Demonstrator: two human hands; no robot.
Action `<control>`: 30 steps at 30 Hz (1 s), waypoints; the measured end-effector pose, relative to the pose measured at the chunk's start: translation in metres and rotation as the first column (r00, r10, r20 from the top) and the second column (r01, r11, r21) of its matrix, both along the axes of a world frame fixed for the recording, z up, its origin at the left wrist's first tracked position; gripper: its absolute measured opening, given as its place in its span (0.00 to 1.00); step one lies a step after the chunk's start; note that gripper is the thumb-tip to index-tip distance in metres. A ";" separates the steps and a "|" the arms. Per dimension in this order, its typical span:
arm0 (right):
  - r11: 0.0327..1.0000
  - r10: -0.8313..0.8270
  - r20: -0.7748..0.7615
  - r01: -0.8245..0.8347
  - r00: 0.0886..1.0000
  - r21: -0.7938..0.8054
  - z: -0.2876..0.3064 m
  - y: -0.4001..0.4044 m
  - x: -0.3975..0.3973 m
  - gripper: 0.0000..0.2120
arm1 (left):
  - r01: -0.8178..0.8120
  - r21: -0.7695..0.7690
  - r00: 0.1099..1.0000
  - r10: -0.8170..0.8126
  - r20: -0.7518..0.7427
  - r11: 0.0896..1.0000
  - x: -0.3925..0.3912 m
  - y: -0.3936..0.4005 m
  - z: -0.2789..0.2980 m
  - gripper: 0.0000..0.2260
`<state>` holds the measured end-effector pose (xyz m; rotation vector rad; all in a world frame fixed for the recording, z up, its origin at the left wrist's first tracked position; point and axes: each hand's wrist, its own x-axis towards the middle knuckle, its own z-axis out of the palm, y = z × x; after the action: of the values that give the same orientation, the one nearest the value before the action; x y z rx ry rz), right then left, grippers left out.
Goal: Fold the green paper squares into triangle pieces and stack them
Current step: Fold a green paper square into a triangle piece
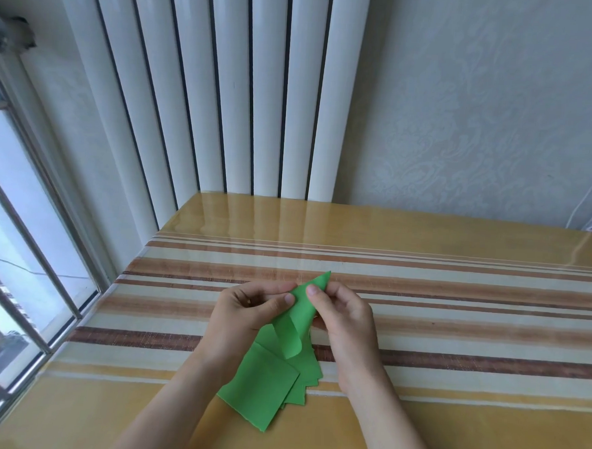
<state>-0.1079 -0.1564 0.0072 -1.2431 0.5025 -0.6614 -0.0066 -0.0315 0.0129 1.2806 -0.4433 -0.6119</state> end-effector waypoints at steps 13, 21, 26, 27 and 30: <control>0.998 -0.070 0.035 0.069 0.997 0.009 -0.004 -0.008 0.001 0.06 | 0.060 0.045 0.997 -0.059 -0.043 0.997 -0.001 0.000 0.000 0.11; 0.975 -0.211 0.023 0.212 0.977 -0.065 -0.008 -0.012 0.002 0.06 | 0.092 0.083 0.993 -0.084 -0.086 0.992 -0.002 -0.001 0.001 0.15; 0.961 -0.248 0.030 0.250 0.968 -0.115 -0.010 -0.011 0.002 0.06 | 0.083 0.075 0.992 -0.075 -0.106 0.994 -0.003 -0.001 0.000 0.15; 0.974 -0.216 0.027 0.217 0.976 -0.069 -0.008 -0.010 0.002 0.06 | 0.076 0.071 0.992 -0.069 -0.106 0.995 -0.003 -0.001 0.000 0.15; 0.996 -0.081 0.001 0.081 0.997 0.033 -0.007 -0.009 0.002 0.10 | 0.061 0.063 0.993 -0.054 -0.108 0.996 -0.002 0.000 0.002 0.13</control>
<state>-0.1061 -0.1650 0.0002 -1.1956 0.5628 -0.7202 -0.0085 -0.0318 0.0151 1.2944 -0.3758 -0.7453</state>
